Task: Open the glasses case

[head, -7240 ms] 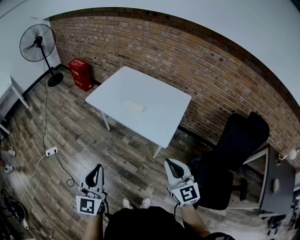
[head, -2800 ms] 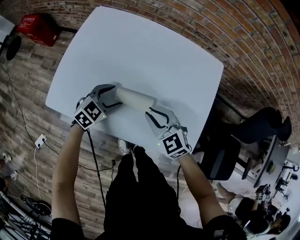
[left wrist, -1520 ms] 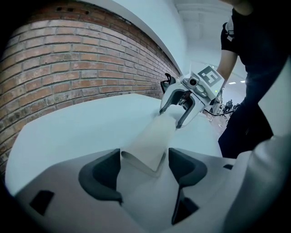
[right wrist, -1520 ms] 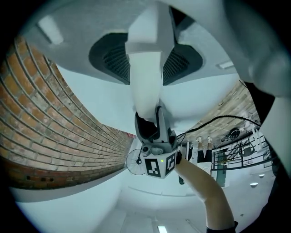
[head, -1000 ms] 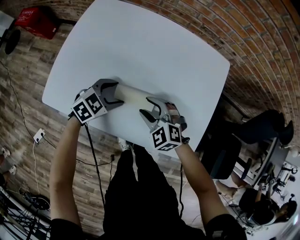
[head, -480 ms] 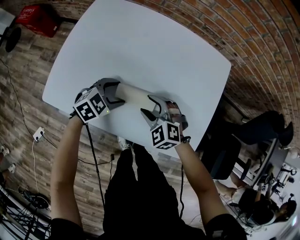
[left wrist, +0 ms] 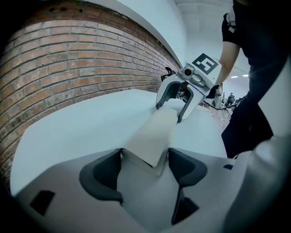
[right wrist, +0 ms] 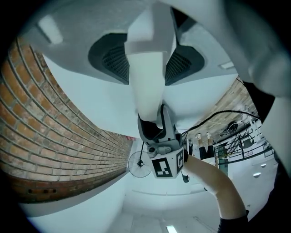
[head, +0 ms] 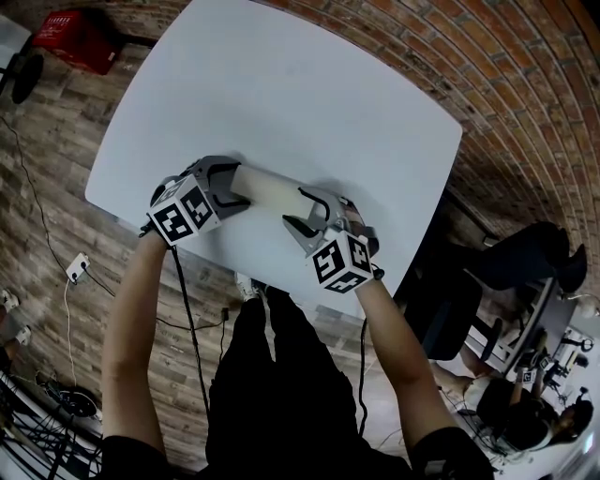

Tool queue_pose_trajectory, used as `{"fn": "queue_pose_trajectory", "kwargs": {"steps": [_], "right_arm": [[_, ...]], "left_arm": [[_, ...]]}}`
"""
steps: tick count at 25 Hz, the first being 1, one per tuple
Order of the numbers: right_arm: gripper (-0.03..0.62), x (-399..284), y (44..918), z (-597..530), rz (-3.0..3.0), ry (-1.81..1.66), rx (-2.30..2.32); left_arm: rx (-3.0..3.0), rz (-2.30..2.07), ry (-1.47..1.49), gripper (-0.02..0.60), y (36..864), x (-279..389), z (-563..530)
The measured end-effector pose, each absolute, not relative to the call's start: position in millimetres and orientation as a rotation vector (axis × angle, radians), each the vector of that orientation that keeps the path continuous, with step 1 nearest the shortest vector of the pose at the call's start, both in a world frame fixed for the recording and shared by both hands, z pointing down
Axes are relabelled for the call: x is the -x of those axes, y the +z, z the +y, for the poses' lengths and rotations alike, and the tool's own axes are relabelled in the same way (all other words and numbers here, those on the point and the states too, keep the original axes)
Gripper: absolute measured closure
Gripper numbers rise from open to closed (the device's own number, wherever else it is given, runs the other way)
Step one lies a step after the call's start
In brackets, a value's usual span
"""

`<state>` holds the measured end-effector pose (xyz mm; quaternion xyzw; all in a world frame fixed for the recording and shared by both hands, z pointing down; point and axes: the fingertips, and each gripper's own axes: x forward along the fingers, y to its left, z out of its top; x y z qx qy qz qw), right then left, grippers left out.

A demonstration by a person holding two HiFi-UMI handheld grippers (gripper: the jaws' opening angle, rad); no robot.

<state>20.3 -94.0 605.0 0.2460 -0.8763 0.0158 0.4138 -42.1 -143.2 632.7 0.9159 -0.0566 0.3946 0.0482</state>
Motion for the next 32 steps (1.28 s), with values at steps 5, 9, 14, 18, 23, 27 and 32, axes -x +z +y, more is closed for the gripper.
{"fn": "queue_pose_trajectory", "kwargs": {"steps": [5, 9, 14, 18, 23, 27, 32], "right_arm": [[0.355, -22, 602, -96, -2.217, 0.052, -0.657], [0.361, -23, 600, -97, -2.228, 0.058, -0.673], [0.361, -23, 596, -100, -2.276, 0.130, -0.706], [0.362, -24, 589, -102, -2.317, 0.184, -0.727], [0.362, -31, 589, -103, -2.340, 0.264, -0.753], [0.362, -33, 584, -107, -2.376, 0.337, -0.789], [0.362, -35, 579, -110, -2.393, 0.353, -0.803]], "left_arm": [[-2.797, -0.178, 1.201, 0.267, 633, 43, -143], [-2.795, -0.181, 1.204, 0.267, 633, 44, -143], [-2.795, -0.183, 1.205, 0.265, 634, 45, -144], [-2.797, -0.184, 1.203, 0.265, 633, 46, -144], [-2.793, -0.185, 1.205, 0.264, 633, 43, -144], [-2.792, -0.187, 1.206, 0.262, 634, 44, -144], [-2.792, -0.187, 1.206, 0.261, 633, 43, -144]]}}
